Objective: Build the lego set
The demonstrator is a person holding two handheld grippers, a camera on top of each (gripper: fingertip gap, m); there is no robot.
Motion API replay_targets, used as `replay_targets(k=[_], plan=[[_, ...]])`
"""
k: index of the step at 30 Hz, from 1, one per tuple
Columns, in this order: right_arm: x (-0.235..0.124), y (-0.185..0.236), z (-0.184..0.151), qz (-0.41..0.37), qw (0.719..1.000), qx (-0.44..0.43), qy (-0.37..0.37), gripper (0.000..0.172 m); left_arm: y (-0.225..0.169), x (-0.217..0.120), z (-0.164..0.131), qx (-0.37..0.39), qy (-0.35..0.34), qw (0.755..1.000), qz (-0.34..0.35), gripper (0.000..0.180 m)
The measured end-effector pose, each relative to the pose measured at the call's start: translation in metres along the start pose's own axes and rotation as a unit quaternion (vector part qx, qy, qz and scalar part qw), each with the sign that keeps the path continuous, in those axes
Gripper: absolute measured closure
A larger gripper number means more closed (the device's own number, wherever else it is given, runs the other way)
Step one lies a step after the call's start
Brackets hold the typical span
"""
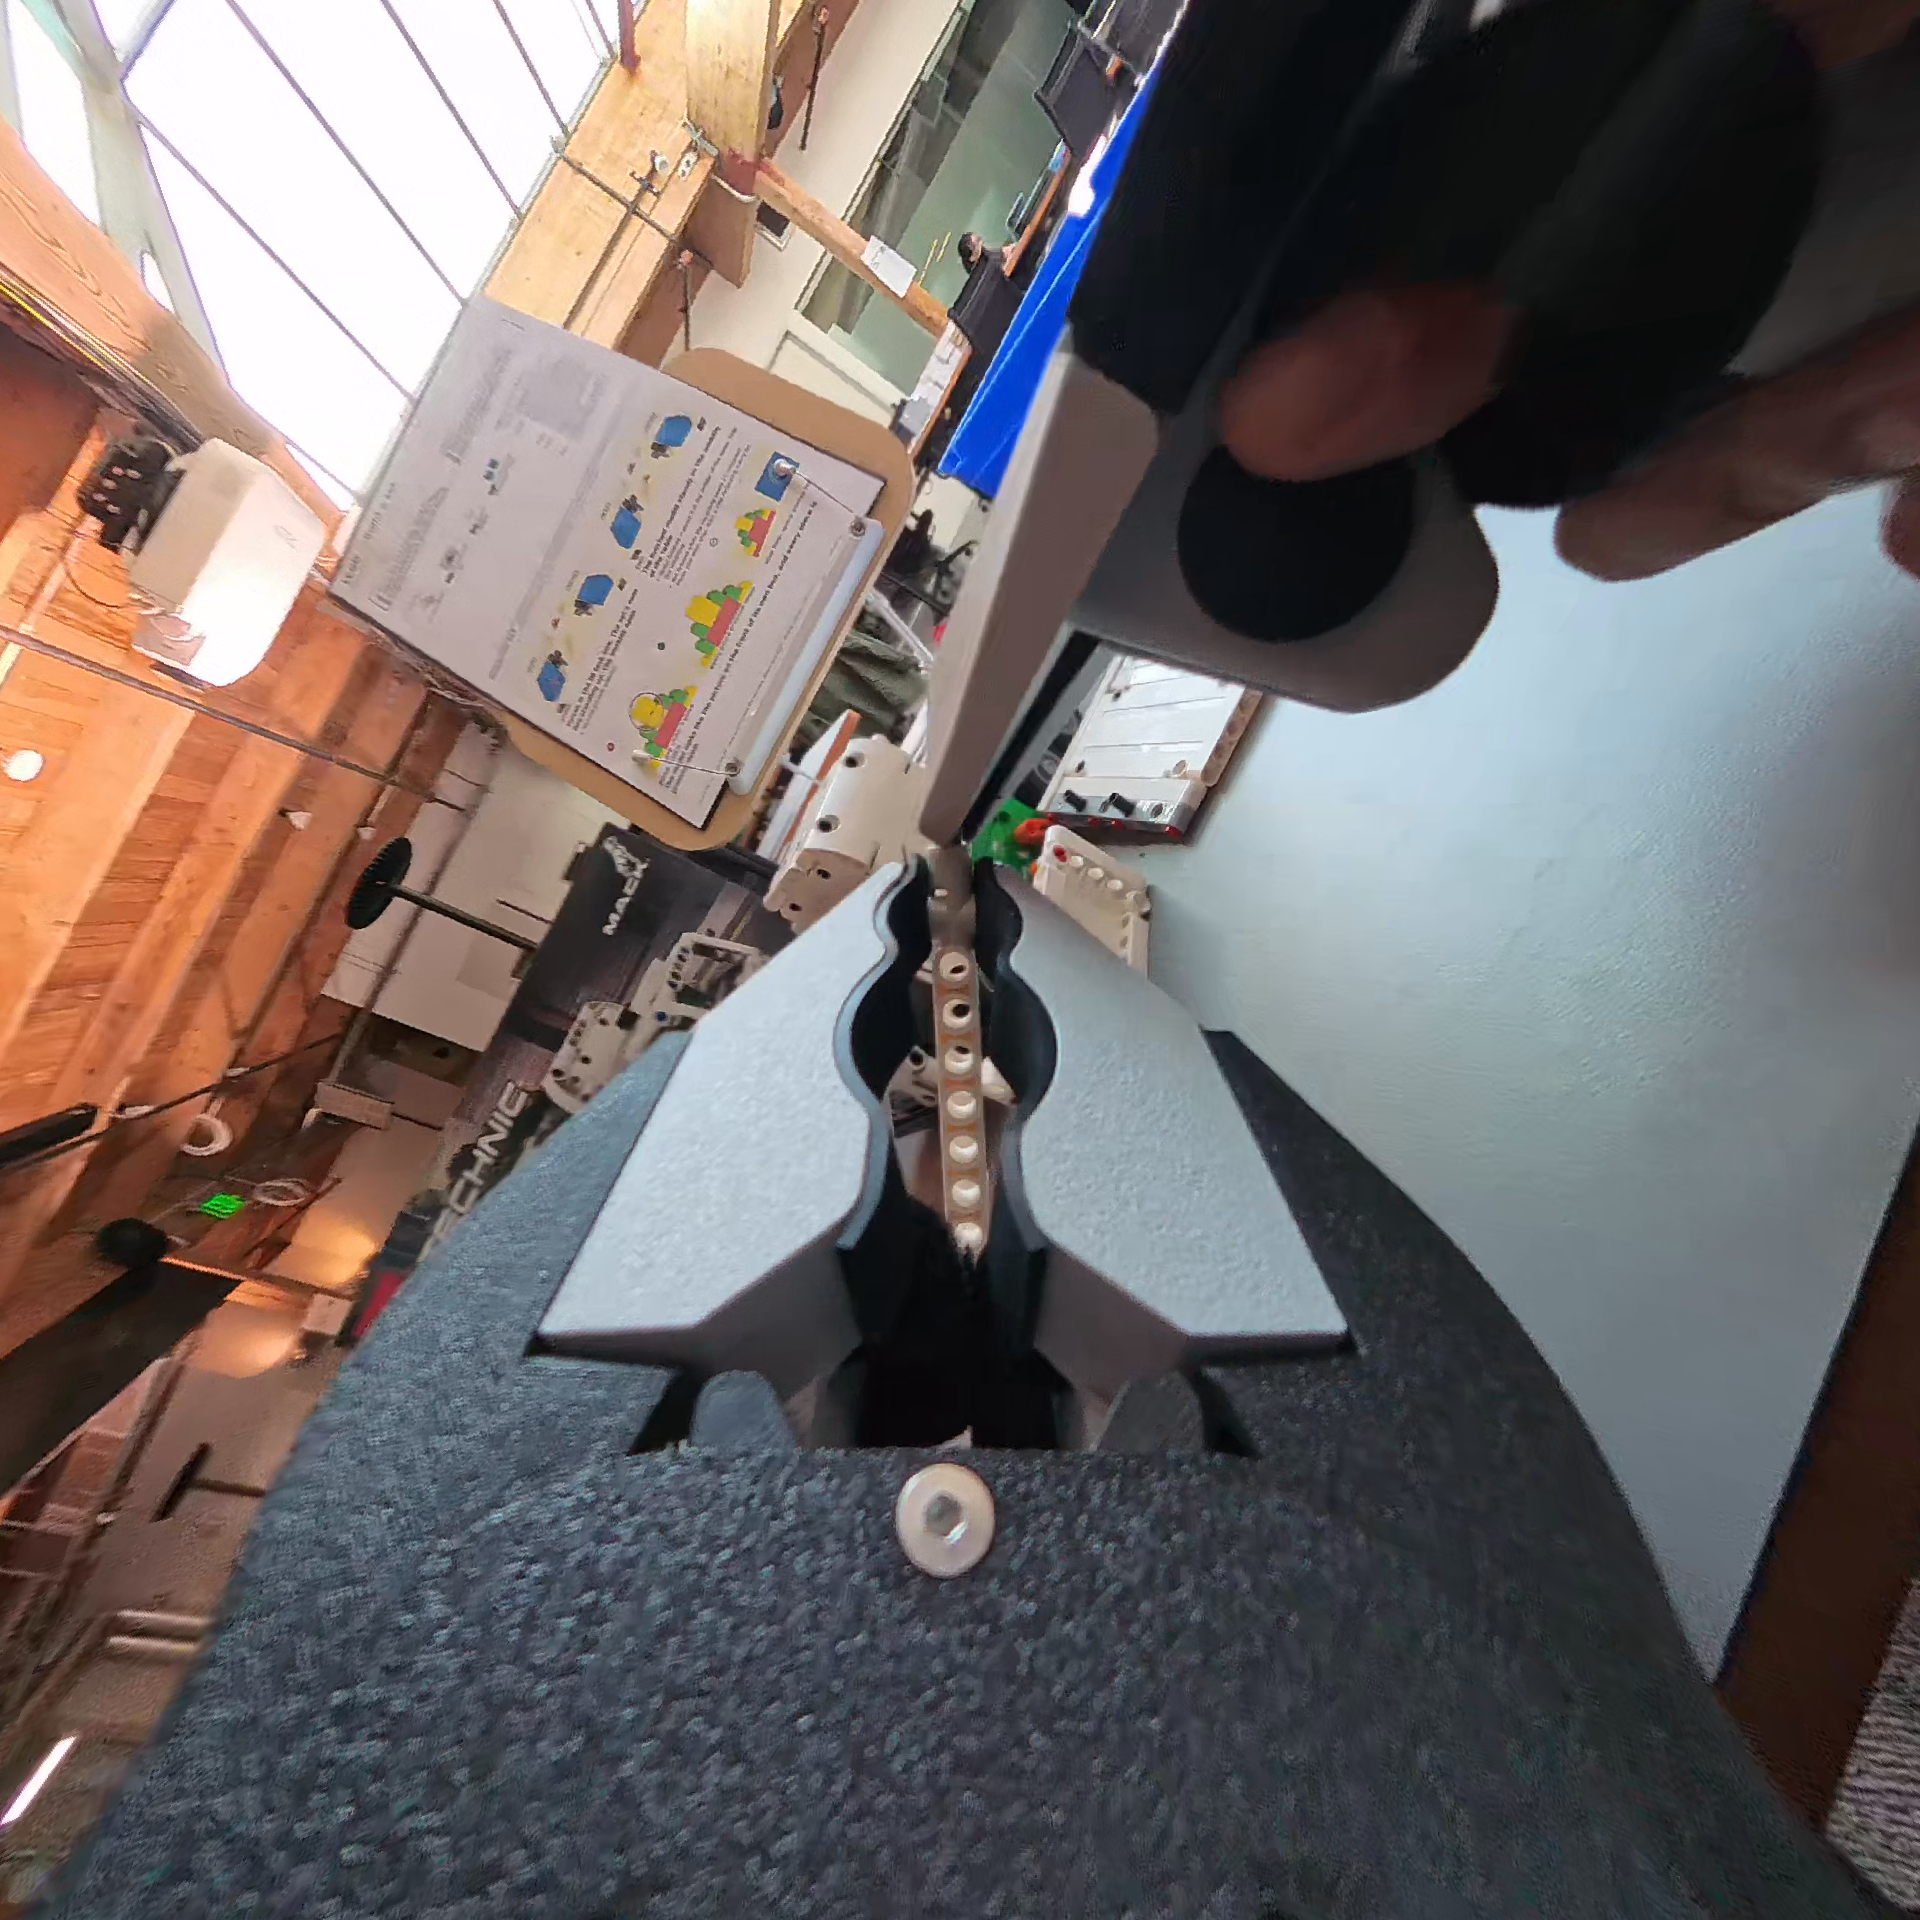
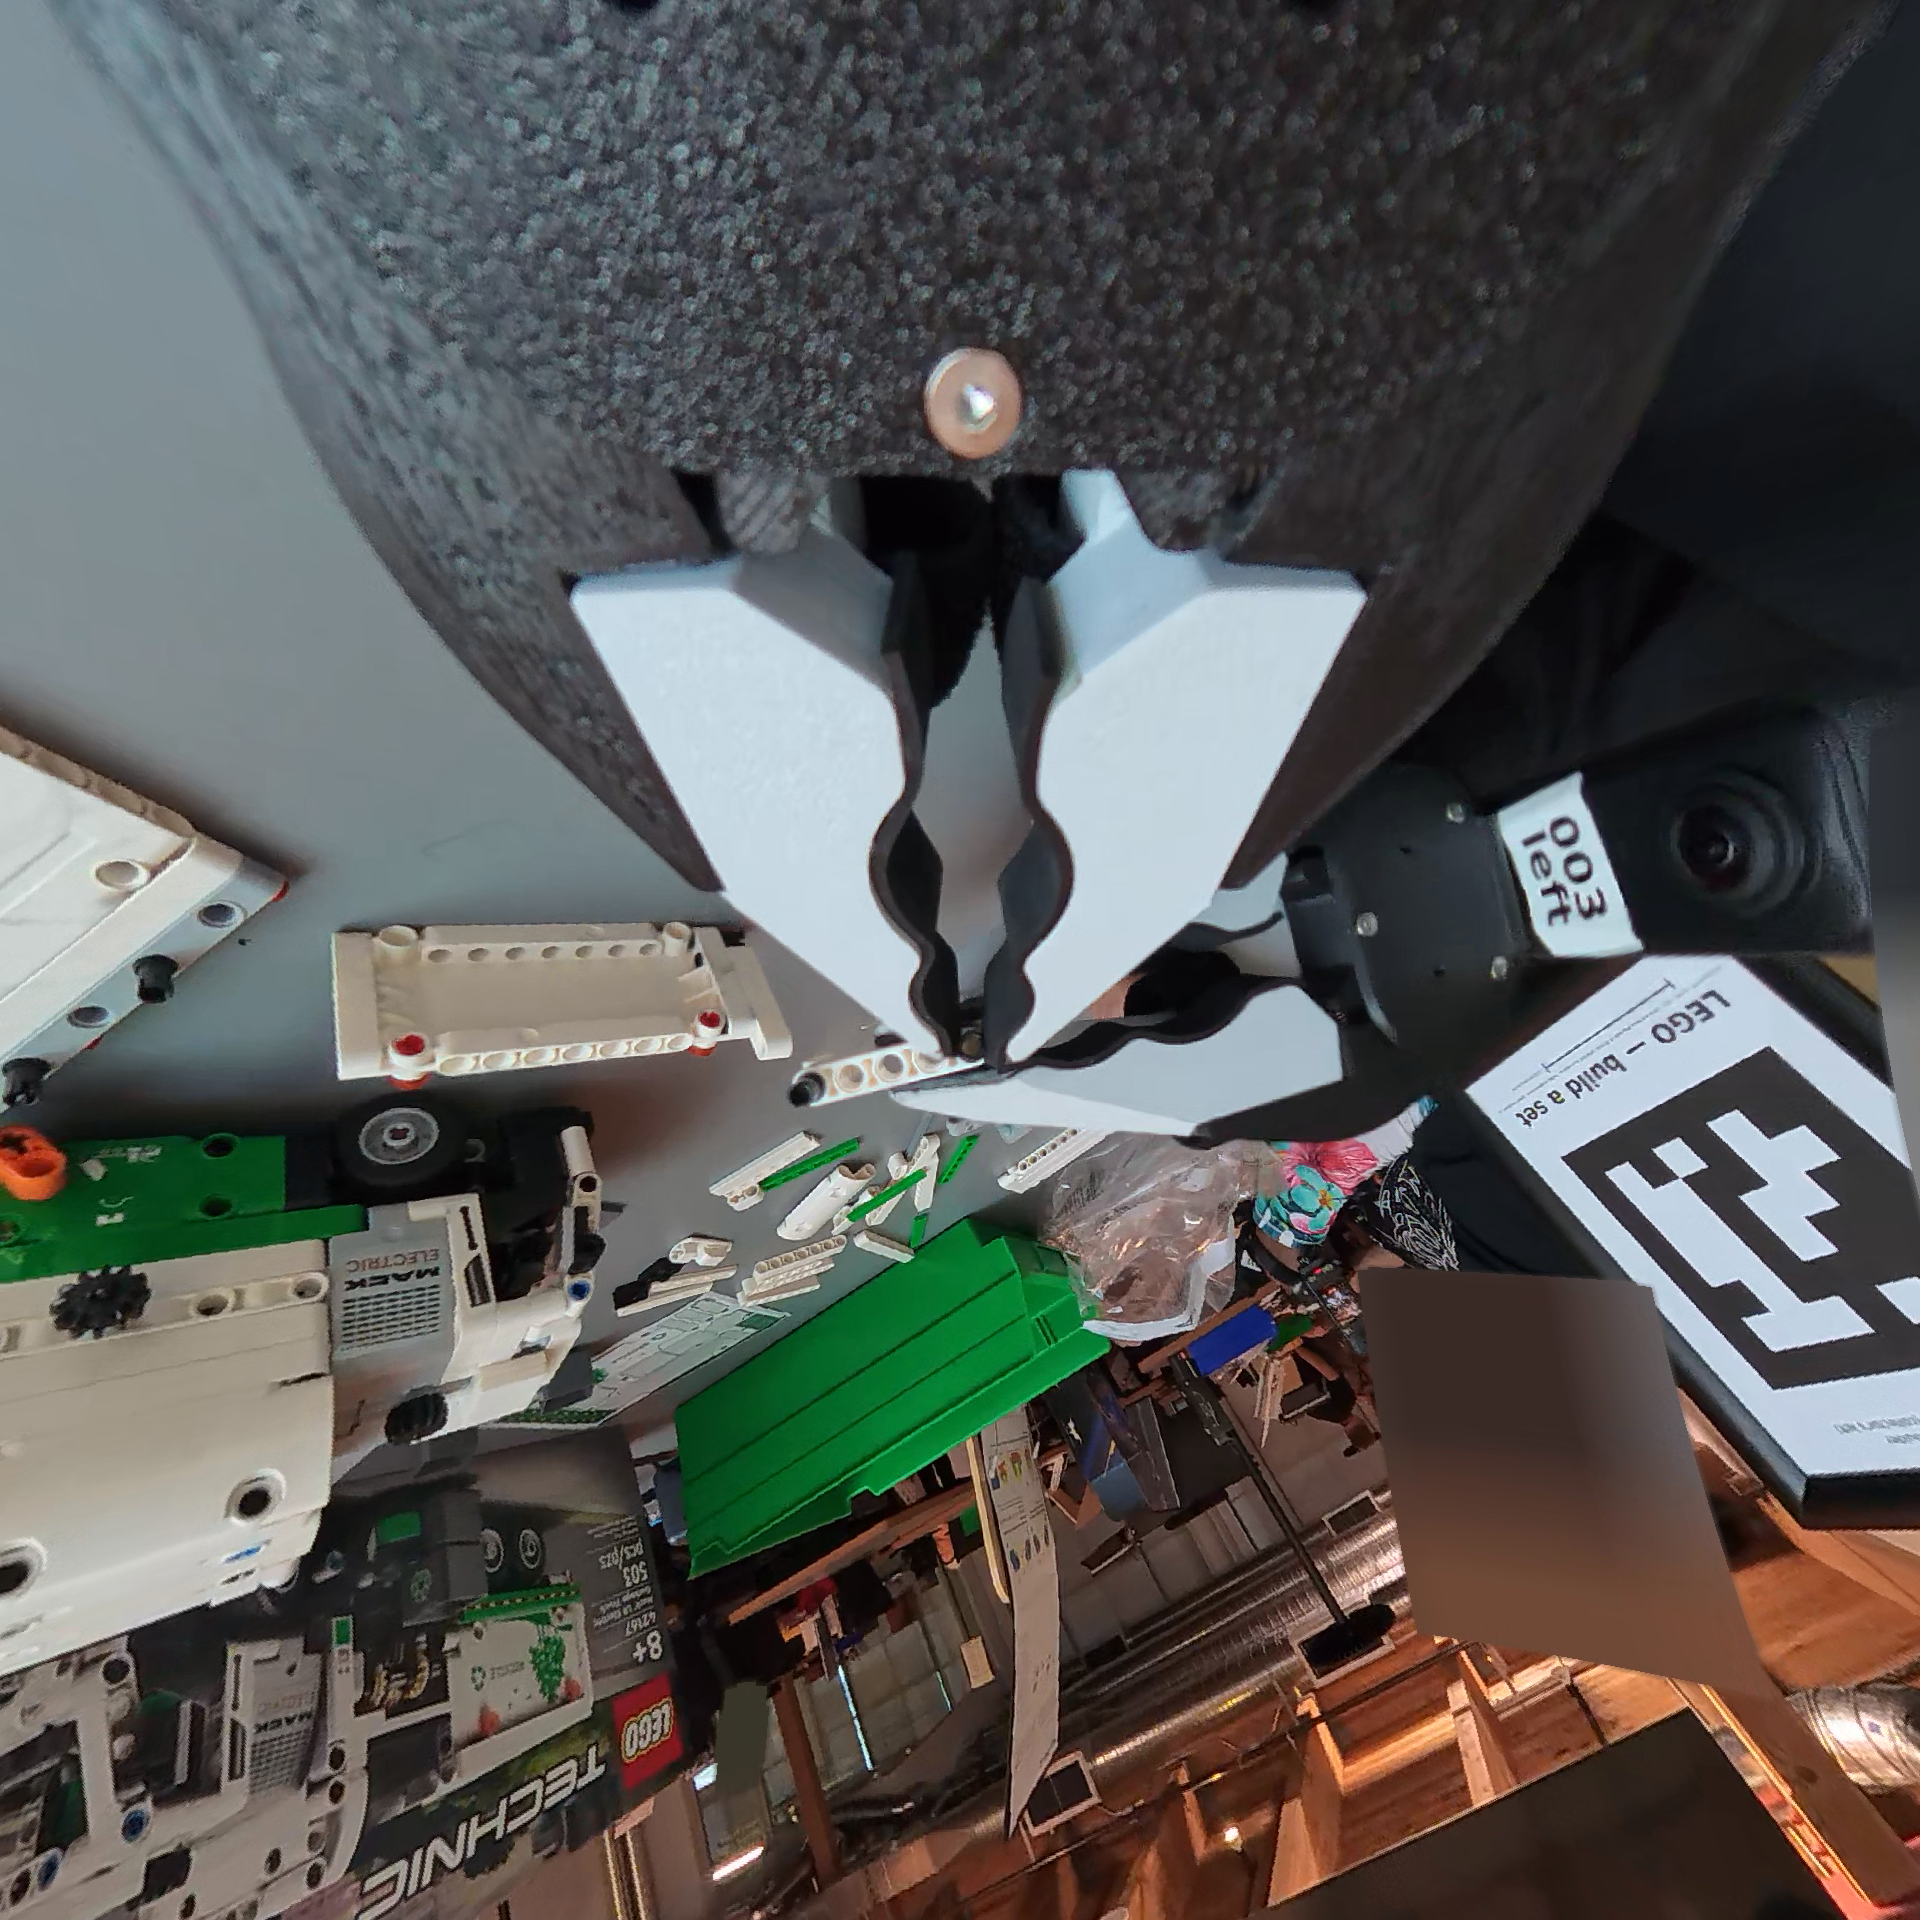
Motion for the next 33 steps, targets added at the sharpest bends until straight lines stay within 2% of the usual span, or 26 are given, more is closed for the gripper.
replay_targets(k=[1,11,15,24,33], plan=[[0.0,0.001,0.0,-0.003,1.0,0.006,0.004,0.168,-0.003,-0.001,0.0,0.02,0.0,1.0,0.012,0.175],[-0.005,-0.011,-0.003,0.027,0.988,0.153,0.022,0.169,-0.021,-0.001,0.001,0.143,0.004,0.987,0.075,0.175],[-0.004,-0.016,-0.008,0.045,0.978,0.203,-0.006,0.168,-0.021,0.001,0.001,0.146,0.01,0.986,0.079,0.176],[-0.005,-0.013,0.002,0.023,0.993,0.107,0.041,0.168,-0.017,0.003,0.0,0.103,0.003,0.994,0.044,0.175],[-0.008,-0.014,0.004,0.032,0.995,0.088,0.046,0.163,-0.017,0.003,-0.001,0.104,0.004,0.994,0.042,0.175]])
Point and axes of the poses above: each gripper's, where its closed fingertips meet, x out along the fingers, z out of its top, y = z × x across the jaws, the point moved 10 cm from there along -x, back along the fingers, and after that the axes turned 11 degrees about z, right-handed, at the moved point
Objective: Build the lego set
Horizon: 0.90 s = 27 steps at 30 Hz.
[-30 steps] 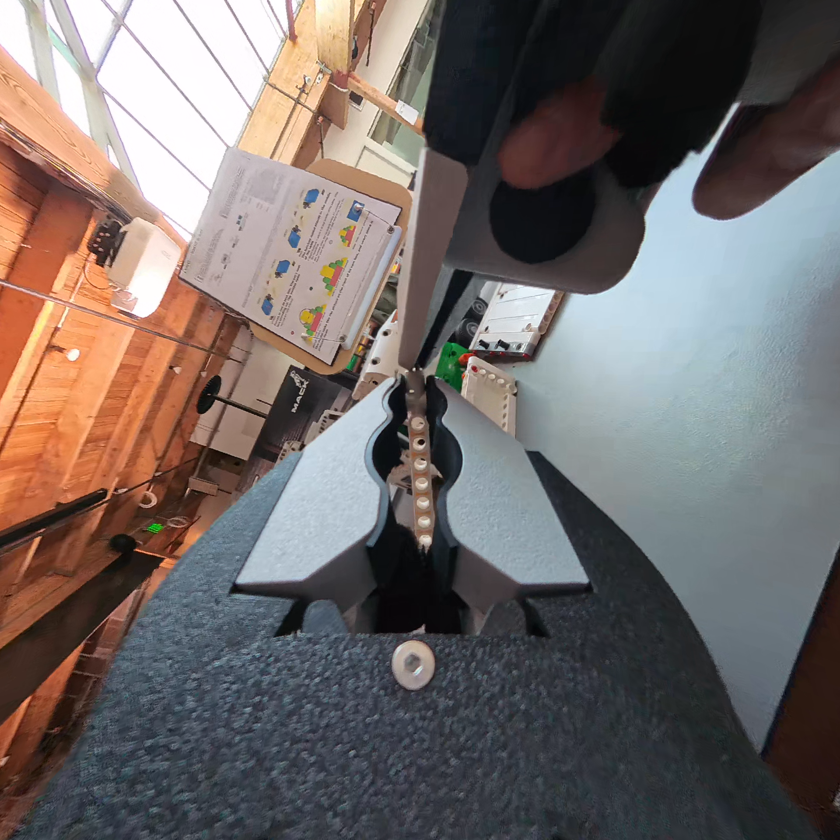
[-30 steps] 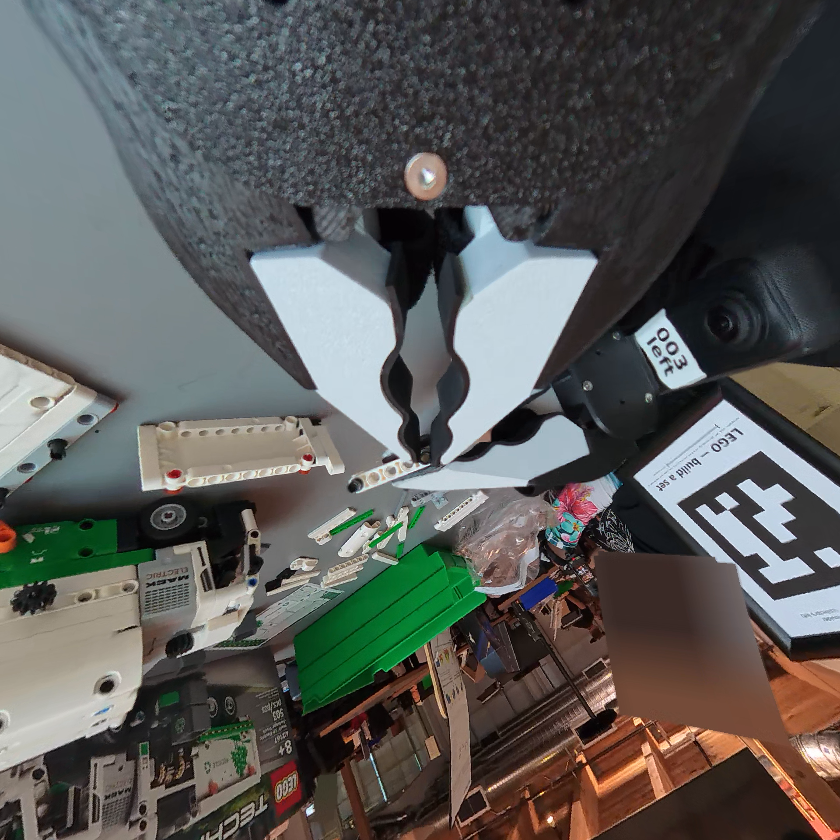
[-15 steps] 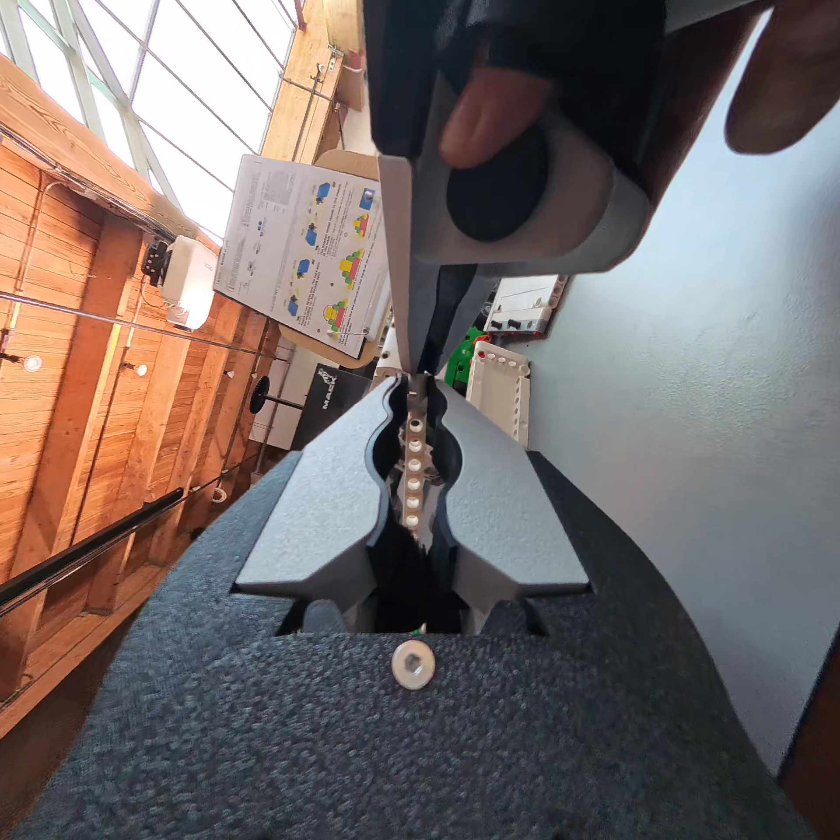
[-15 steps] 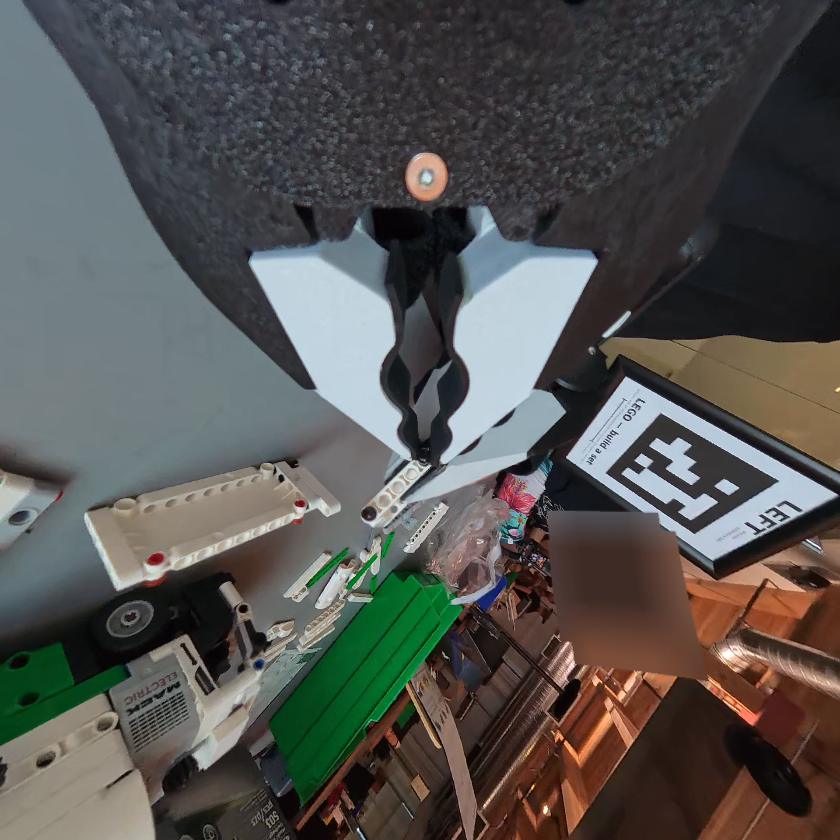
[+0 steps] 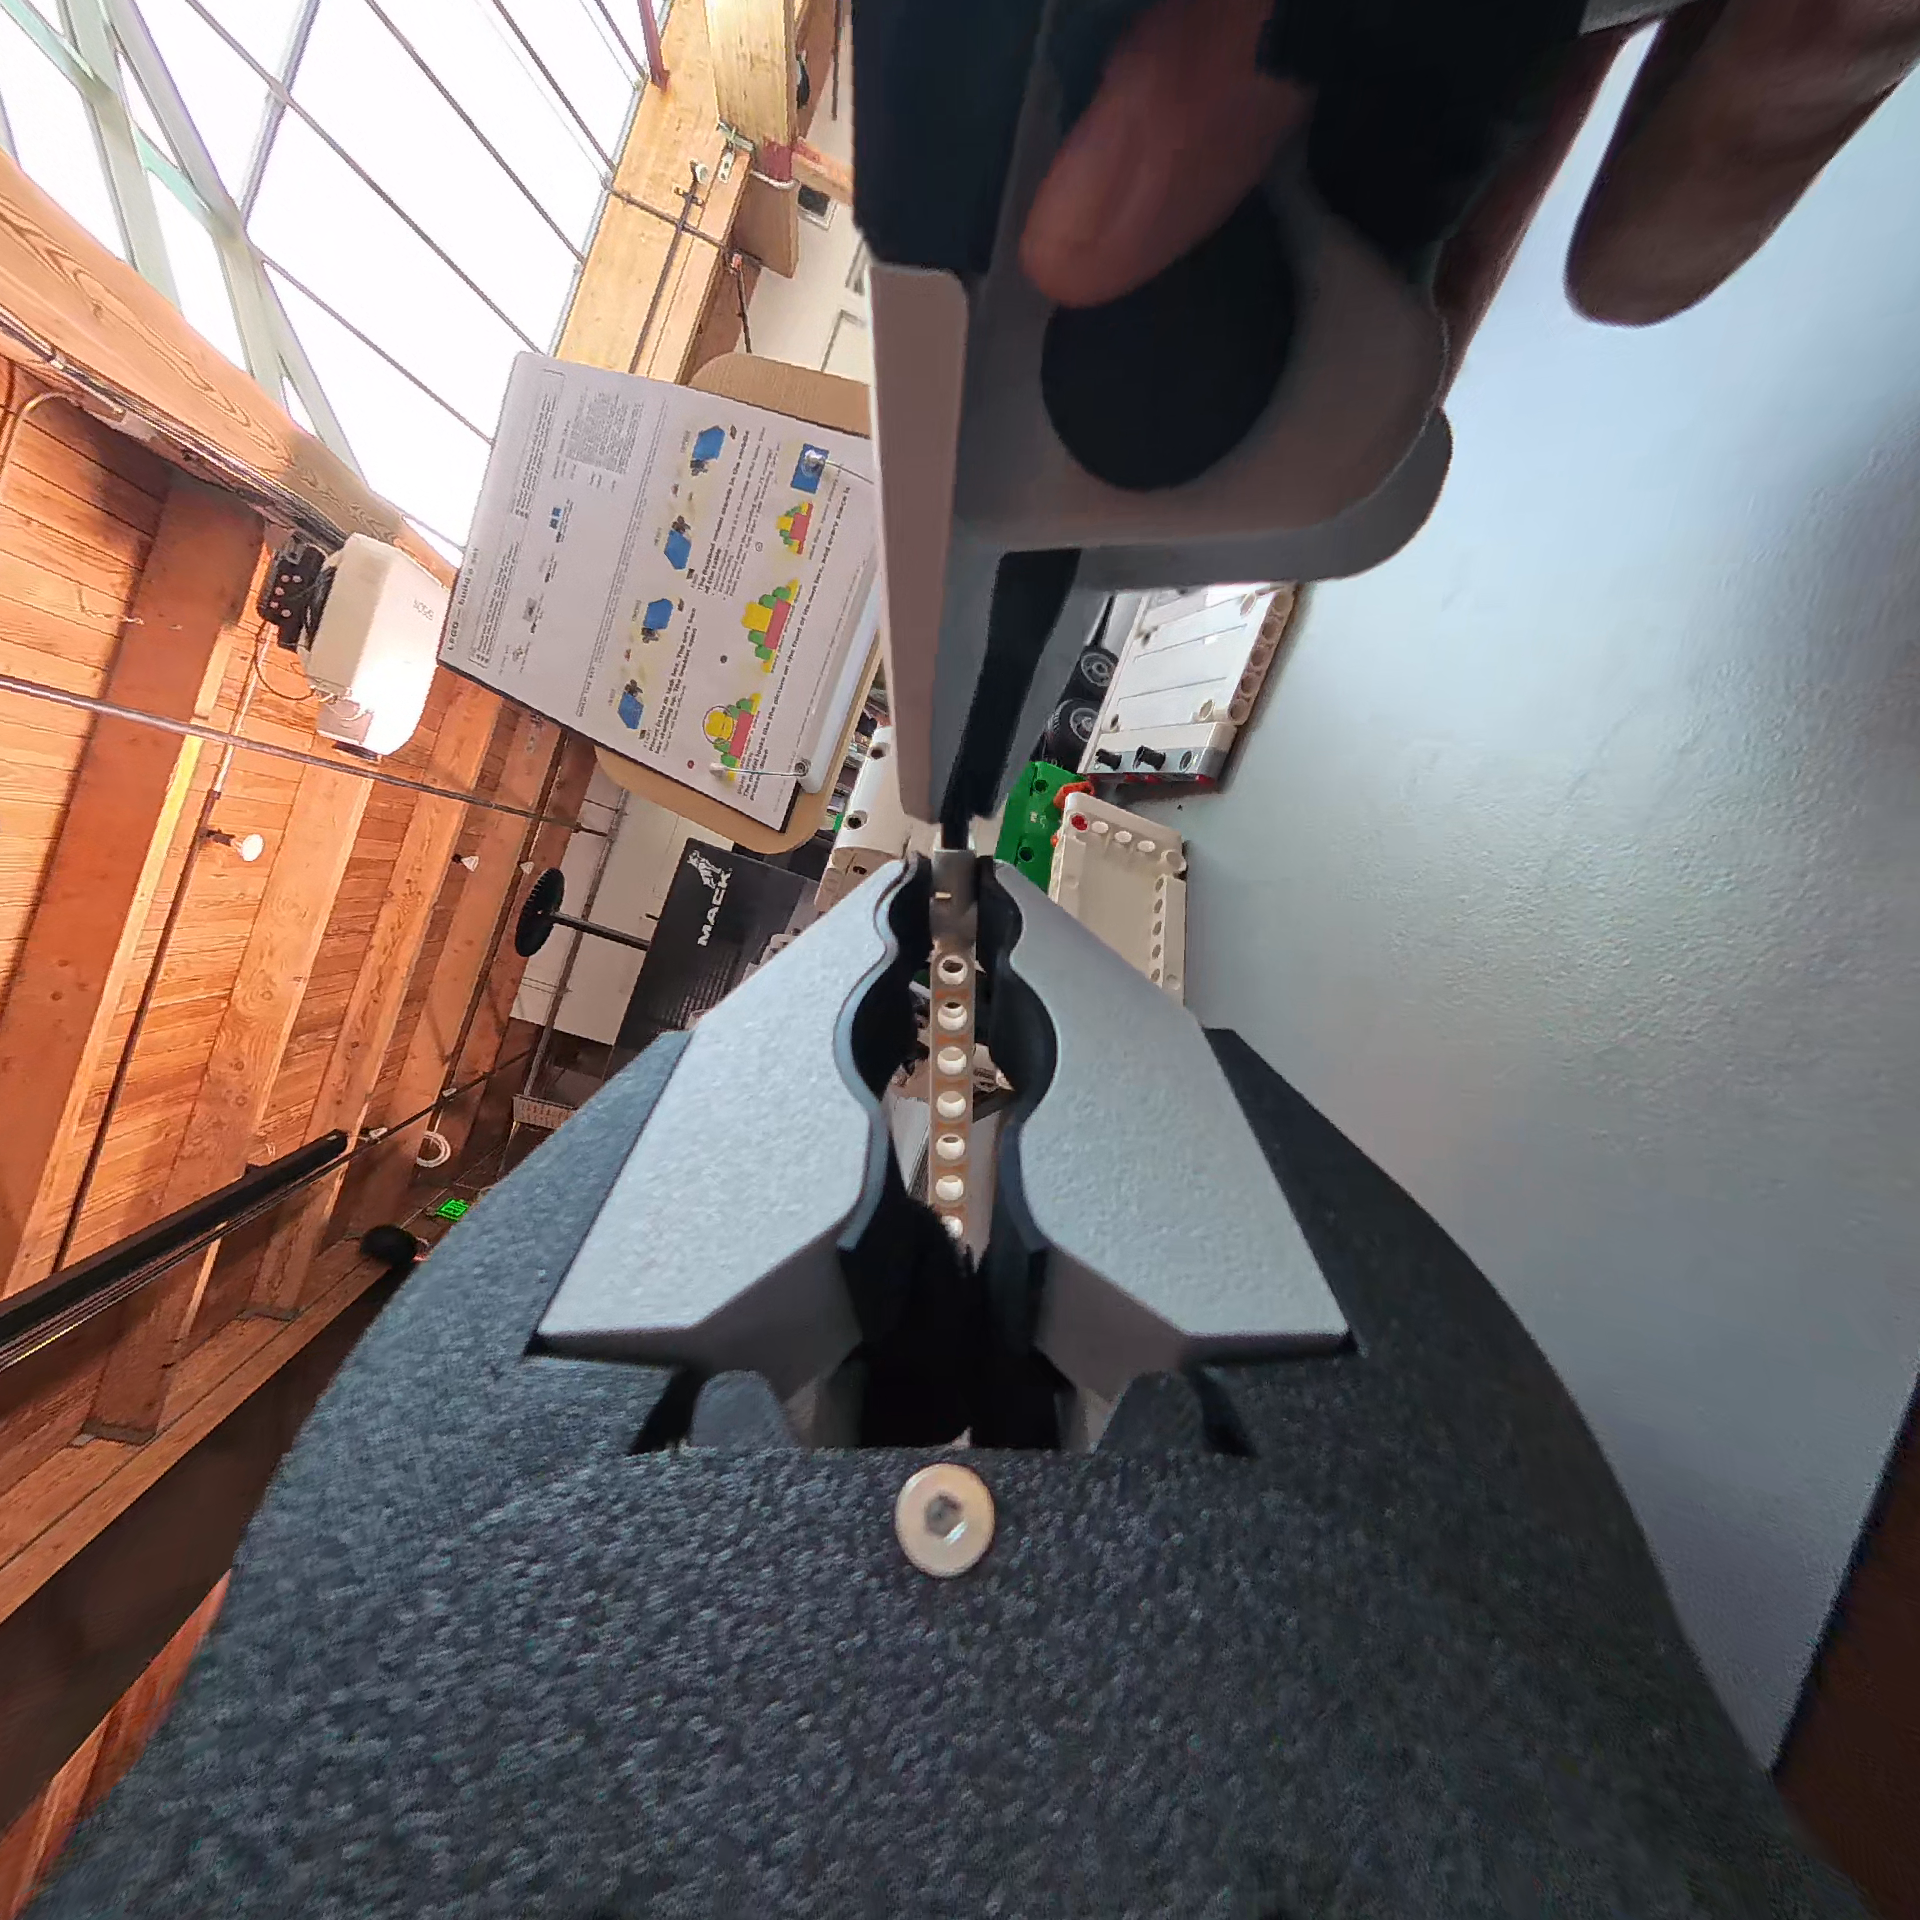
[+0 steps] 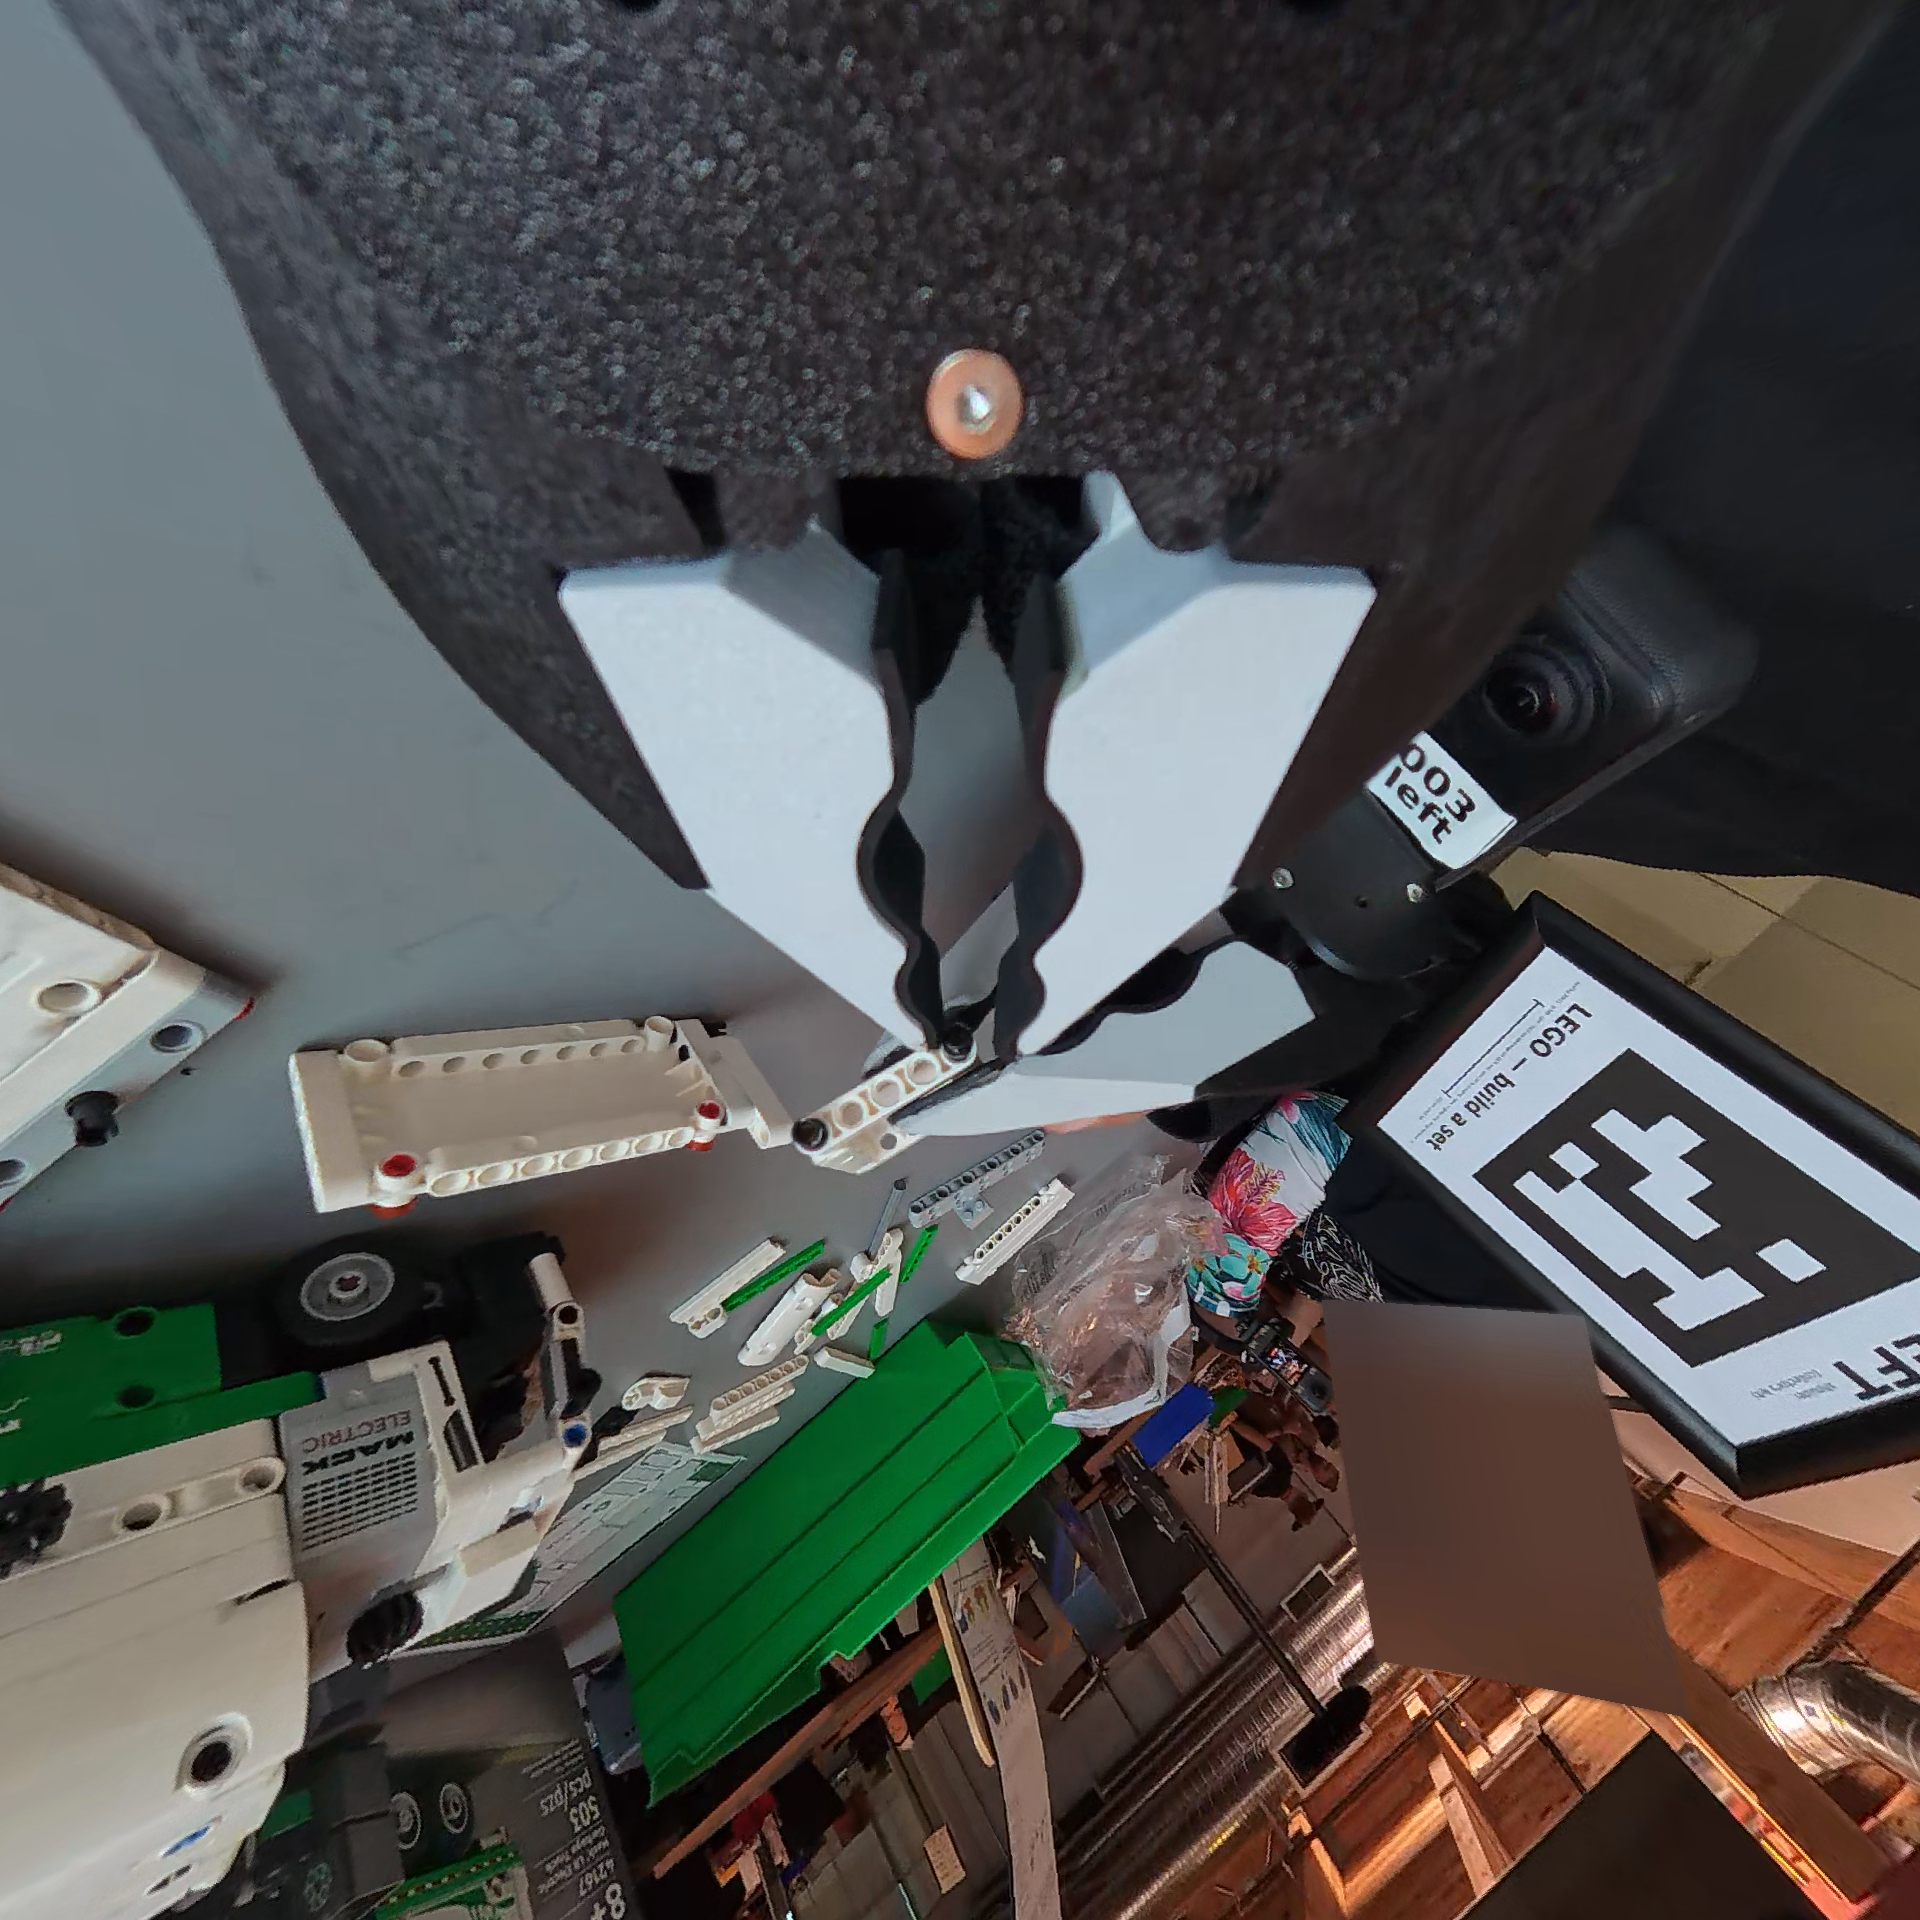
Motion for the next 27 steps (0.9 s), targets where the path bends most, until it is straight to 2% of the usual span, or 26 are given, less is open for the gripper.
replay_targets(k=[6,20,25,27], plan=[[-0.0059,0.0023,0.0038,-0.016,0.997,-0.068,0.029,0.166,0.0002,-0.0008,0.0,0.0,-0.002,1.0,-0.001,0.175],[-0.0042,-0.0017,-0.0012,0.001,0.998,-0.037,0.049,0.169,-0.0059,-0.0041,0.0034,0.026,-0.008,1.0,-0.007,0.175],[-0.0039,0.0013,-0.0002,-0.009,0.997,-0.051,0.048,0.169,-0.0048,-0.004,0.0036,0.022,-0.012,1.0,-0.004,0.175],[-0.0089,0.0043,0.0027,-0.004,0.995,-0.068,0.07,0.168,-0.0037,-0.0057,0.0043,0.016,-0.025,1.0,-0.006,0.175]])
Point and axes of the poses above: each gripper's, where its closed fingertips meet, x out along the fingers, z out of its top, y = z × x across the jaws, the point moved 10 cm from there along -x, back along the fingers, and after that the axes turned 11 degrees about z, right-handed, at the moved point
